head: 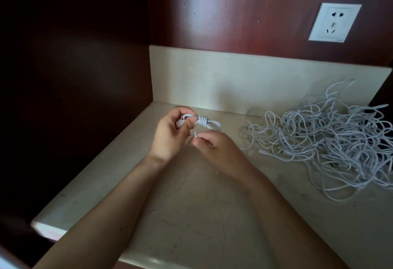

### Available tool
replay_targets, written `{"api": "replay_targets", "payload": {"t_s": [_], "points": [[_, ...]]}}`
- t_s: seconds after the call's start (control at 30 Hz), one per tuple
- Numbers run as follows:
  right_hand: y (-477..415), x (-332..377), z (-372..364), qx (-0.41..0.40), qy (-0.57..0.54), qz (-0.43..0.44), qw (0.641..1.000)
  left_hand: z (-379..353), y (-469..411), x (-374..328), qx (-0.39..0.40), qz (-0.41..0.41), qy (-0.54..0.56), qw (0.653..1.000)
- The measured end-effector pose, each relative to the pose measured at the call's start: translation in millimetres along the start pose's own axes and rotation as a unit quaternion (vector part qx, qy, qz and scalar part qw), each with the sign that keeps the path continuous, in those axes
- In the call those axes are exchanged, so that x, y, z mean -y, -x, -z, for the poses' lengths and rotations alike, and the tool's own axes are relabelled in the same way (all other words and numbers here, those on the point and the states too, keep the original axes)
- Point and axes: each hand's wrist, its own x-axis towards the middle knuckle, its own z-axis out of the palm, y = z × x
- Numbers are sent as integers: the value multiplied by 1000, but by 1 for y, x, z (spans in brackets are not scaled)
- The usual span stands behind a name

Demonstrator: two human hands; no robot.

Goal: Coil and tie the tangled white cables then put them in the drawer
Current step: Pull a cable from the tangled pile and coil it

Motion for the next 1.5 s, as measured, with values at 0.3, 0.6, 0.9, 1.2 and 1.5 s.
{"api": "replay_targets", "payload": {"t_s": [0.3, 0.6, 0.9, 1.2, 1.5], "points": [[4, 2, 17, -213, 94, -34, 972, 4, 3, 1, 94, -39, -95, 990], [-5, -7, 11, -199, -207, -89, 954, -3, 6, -11, 167, -12, 1, 986], [-6, -4, 13, -281, -254, -52, 924, -7, 5, -21, 116, 135, 194, 965], [-2, -5, 8, -288, -180, -35, 940, -5, 4, -26, 103, 261, 261, 924], [-5, -7, 9, -255, -207, -59, 943, -7, 5, -22, 66, 184, 210, 958]]}}
